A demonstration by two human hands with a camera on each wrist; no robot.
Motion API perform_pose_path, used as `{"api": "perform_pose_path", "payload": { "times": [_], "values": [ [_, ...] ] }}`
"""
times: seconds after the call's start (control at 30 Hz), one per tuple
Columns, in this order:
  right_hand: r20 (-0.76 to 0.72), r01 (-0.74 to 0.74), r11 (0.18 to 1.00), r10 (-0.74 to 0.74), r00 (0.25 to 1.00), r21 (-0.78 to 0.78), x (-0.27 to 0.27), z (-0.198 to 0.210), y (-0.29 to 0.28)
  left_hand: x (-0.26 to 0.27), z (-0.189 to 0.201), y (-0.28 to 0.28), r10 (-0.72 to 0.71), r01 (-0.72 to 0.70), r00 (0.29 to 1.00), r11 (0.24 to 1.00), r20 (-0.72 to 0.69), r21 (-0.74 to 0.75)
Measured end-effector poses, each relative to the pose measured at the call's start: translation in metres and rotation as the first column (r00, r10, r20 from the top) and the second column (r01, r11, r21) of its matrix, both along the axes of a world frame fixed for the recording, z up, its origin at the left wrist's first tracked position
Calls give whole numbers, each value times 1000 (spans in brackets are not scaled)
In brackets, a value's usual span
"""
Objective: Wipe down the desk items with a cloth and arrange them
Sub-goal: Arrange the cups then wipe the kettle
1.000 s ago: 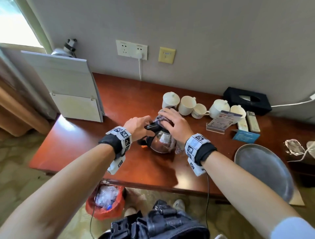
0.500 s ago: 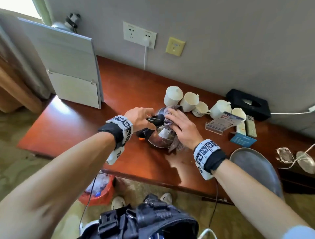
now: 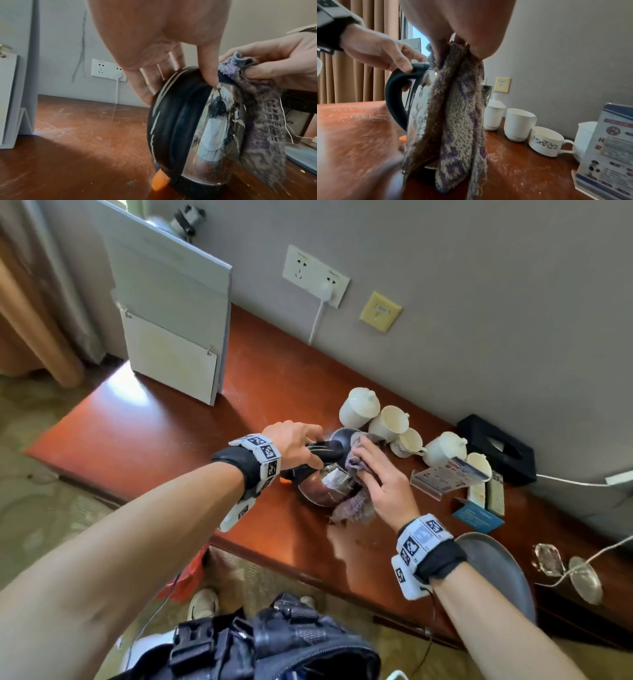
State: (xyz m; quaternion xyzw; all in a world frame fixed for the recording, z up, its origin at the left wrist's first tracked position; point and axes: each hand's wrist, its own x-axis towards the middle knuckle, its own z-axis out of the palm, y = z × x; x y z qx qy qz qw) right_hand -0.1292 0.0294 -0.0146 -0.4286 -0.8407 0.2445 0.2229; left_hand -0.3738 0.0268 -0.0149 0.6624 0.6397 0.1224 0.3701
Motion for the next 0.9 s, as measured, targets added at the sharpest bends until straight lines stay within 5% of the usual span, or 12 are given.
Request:
{"api": "perform_pose_path", "payload": {
  "times": [0.43,0.63,0.73,0.83,0.9],
  "values": [
    [204,166,980,-141,969,-108,-60,28,45,5,-2,3,-23,23,1000,1000,-4,21],
    [297,-30,997,8,955,69,-29,22,21,6,-5,1,1,-1,1000,1000,-4,23],
    [205,-43,998,34,978,40,-4,14,5,5,-7,2,7,-7,1000,1000,18,17],
    [21,179,978,-178,984,-107,19,18,-1,5,-8,3,5,-6,999,1000,31,12],
    [-58,394,895,-414,909,-209,31,28,2,5,-7,5,-18,17,999,1000,27,3]
  ]
}}
